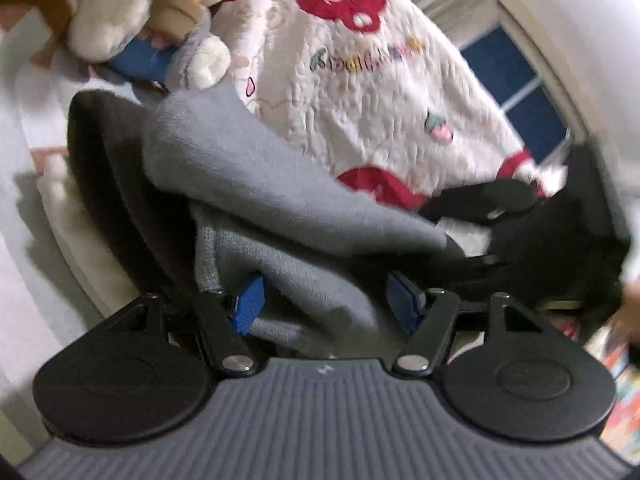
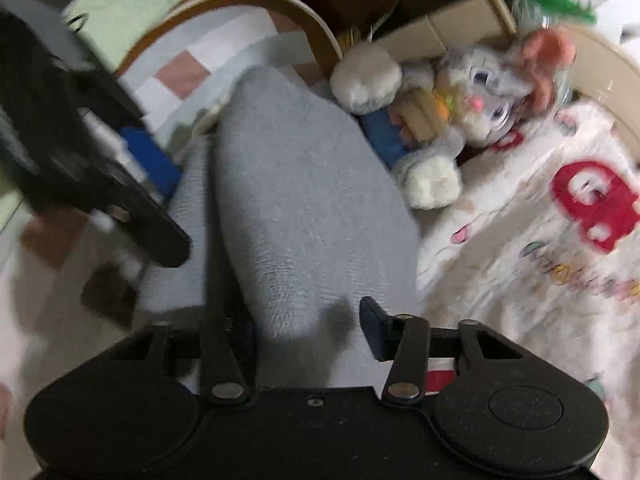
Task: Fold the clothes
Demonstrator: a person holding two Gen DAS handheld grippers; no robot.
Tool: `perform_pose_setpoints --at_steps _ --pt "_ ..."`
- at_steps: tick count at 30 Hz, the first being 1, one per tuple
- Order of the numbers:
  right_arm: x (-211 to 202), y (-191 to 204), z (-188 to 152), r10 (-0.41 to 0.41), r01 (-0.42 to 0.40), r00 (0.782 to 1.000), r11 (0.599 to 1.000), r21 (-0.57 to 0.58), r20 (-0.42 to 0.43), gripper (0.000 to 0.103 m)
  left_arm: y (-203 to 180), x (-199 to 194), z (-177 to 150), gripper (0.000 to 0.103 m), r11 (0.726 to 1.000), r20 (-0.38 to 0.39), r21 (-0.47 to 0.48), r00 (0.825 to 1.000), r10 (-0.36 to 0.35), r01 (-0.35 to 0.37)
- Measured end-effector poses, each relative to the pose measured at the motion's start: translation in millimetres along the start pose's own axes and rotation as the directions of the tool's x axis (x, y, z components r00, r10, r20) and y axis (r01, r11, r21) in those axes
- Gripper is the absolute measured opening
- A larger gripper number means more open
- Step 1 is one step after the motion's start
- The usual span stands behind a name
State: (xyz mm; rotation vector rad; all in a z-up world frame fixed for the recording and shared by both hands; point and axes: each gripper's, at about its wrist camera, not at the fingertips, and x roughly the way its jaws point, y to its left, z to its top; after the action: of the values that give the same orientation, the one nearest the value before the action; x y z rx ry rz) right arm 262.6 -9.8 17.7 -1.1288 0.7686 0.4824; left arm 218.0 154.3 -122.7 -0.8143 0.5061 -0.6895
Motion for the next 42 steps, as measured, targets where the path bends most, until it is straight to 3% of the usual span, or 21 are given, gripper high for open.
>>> perform_pose_setpoints --at_steps 4,7,10,16,19,23,28,31,34,36,38,42 --pt "-28.0 -39.4 -27.2 0.024 -0.057 0.994 0.941 0.333 0.103 0.014 6.7 7.0 -1.0 0.069 0.998 -0.018 -0.061 1.0 -0.001 0.0" --pt "-39.6 -35.4 -51.5 -0.008 -0.028 0.995 0.935 0.354 0.1 0.014 15.2 15.0 -1.7 0.071 0.983 -0.003 -0.182 1.0 -0.017 0.016" --pt "-36.7 -22.0 -62.1 -0.003 -0.033 0.995 0.931 0.363 0.097 0.014 17.9 23.0 -1.6 0.071 0.971 0.008 -0.24 1.0 0.008 -0.006" --pt "-31.0 4.9 -83.3 0.01 -0.043 0.996 0.924 0.381 0.09 0.016 13.6 20.6 -5.7 0.071 0.976 0.02 -0.216 0.999 0.039 -0.034" --pt "-28.2 18.3 -94.0 0.016 -0.048 0.996 0.92 0.39 0.087 0.016 13.1 3.7 -6.6 0.072 0.977 0.052 -0.215 0.998 0.02 -0.008" --pt "-27.0 7.1 -104.3 0.027 -0.072 0.995 0.848 0.525 0.092 0.016 12.8 -6.7 -3.1 0.082 0.973 0.081 -0.228 0.996 -0.025 0.043" --pt "-27.1 6.2 -107.1 0.037 -0.093 0.994 0.807 0.584 0.106 0.019 5.5 -15.0 -0.5 0.086 0.971 0.124 -0.224 0.991 -0.059 0.086" --pt "-31.0 7.6 -107.4 0.037 -0.099 0.992 0.81 0.578 0.118 0.022 1.3 -15.3 -1.3 0.089 0.976 0.12 -0.211 0.993 -0.024 0.049" --pt "-44.8 33.7 -91.1 0.009 -0.059 0.991 0.925 0.374 0.134 0.035 5.2 -14.0 -3.4 0.089 0.969 0.124 -0.244 0.991 0.053 -0.021" --pt "-54.5 52.5 -79.3 -0.009 -0.023 0.989 0.977 0.214 0.149 0.049 10.3 -13.4 -1.5 0.089 0.962 0.126 -0.271 0.989 0.071 -0.035" --pt "-67.6 66.9 -65.0 -0.001 -0.031 0.979 0.987 0.157 0.202 0.061 15.0 -10.7 1.2 0.089 0.958 0.121 -0.282 0.989 0.08 -0.043" --pt "-69.6 80.0 -36.1 0.011 -0.059 0.962 0.984 0.168 0.272 0.061 23.5 -3.3 5.0 0.089 0.955 0.113 -0.29 0.988 0.106 -0.069"
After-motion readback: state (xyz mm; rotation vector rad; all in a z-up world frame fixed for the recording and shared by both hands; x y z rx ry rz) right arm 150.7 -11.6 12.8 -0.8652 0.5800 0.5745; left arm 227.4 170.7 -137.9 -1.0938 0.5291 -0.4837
